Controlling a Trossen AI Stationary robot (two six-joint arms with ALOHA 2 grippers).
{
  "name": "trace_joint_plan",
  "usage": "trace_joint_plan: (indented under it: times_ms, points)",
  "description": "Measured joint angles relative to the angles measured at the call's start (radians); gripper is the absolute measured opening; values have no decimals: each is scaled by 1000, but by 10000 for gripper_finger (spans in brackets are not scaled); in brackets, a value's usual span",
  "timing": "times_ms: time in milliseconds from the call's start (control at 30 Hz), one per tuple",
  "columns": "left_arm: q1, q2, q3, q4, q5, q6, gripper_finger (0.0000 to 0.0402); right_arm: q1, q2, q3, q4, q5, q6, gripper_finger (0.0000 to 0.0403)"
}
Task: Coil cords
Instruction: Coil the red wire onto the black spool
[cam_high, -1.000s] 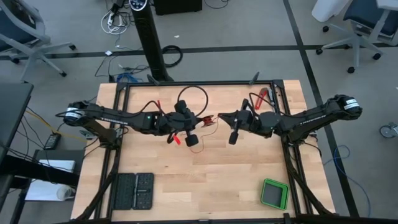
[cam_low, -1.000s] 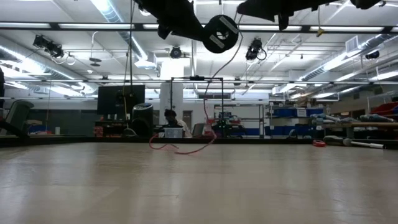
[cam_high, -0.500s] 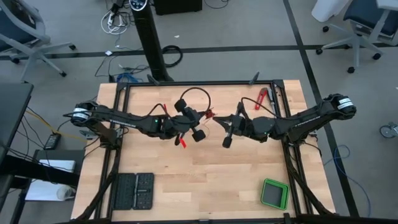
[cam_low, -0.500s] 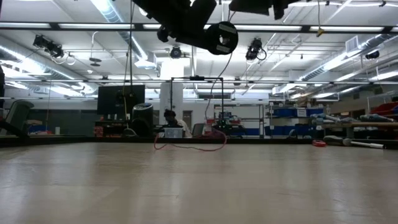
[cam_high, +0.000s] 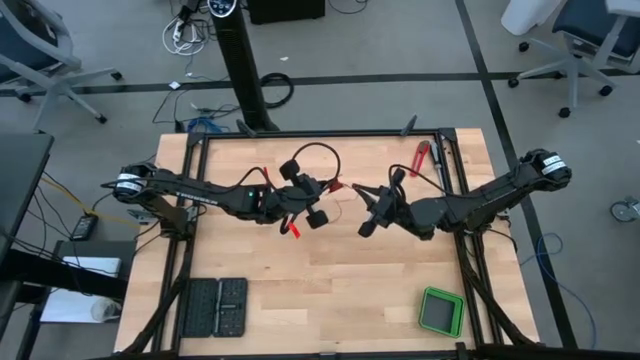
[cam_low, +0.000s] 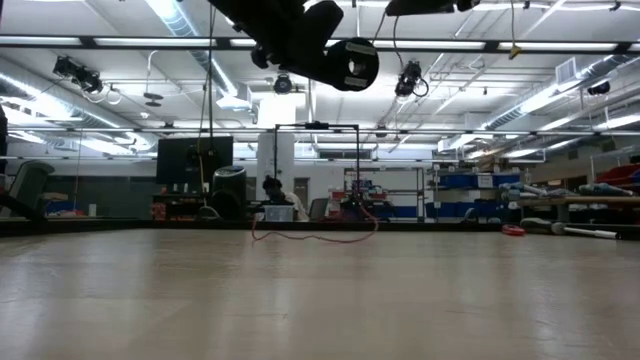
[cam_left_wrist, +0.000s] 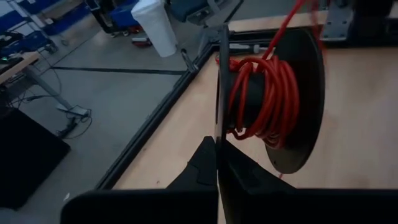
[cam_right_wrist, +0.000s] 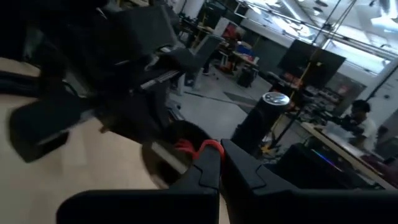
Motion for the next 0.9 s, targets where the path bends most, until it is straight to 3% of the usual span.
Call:
trace_joint_plan:
  times_ms: [367, 567, 900]
  points:
    - [0, 0, 0, 121, -25, -91, 1, -23, 20, 2, 22, -149, 143, 4]
    - [0, 1, 0, 156, -21, -158, 1, -44, 74, 2, 91, -166, 142, 4]
    - [1, 10, 0, 219, 141, -159, 1, -58, 165, 1, 185, -283, 45, 17]
